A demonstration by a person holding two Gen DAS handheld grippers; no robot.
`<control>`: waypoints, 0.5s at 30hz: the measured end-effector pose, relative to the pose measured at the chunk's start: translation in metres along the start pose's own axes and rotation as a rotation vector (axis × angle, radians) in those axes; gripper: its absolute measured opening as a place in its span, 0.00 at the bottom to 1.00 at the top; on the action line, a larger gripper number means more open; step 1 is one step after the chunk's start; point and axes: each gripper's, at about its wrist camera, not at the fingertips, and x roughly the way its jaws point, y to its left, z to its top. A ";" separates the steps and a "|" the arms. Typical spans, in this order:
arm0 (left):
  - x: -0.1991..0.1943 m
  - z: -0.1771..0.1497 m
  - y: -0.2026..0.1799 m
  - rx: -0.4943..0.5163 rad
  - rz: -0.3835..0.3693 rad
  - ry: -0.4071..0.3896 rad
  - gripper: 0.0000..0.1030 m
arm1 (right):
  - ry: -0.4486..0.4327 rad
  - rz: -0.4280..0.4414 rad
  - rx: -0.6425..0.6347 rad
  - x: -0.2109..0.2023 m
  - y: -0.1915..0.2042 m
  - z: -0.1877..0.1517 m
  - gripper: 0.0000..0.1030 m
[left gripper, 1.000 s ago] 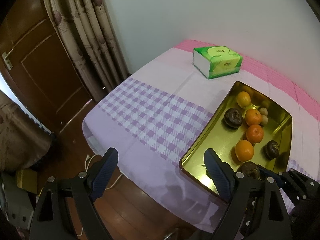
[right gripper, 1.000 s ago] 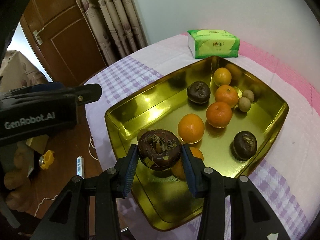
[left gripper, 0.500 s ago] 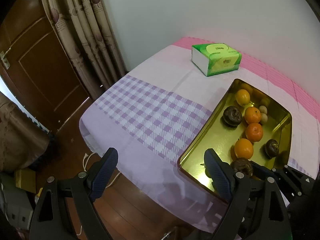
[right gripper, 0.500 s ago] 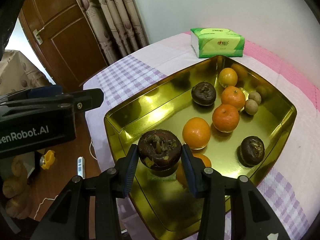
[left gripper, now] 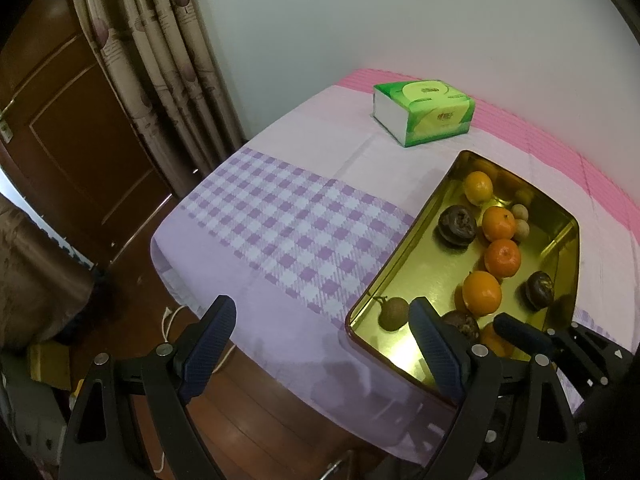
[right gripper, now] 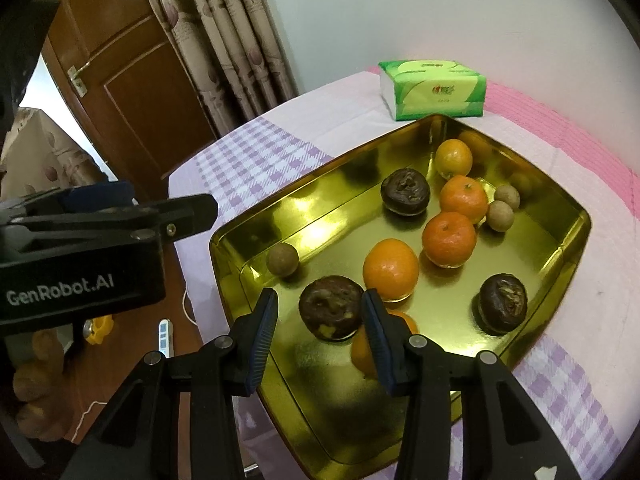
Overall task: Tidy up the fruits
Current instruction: 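Lower the dark brown fruit into the tin and open the right gripper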
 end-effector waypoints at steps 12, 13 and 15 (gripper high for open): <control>-0.044 -0.001 -0.007 0.015 -0.087 -0.154 0.85 | -0.331 -0.287 -0.007 -0.098 -0.001 -0.007 0.91; -0.048 0.000 -0.008 0.021 -0.090 -0.162 0.85 | -0.360 -0.307 -0.009 -0.106 0.001 -0.008 0.92; -0.057 -0.001 -0.010 0.037 -0.108 -0.185 0.85 | -0.401 -0.342 -0.011 -0.120 0.002 -0.009 0.93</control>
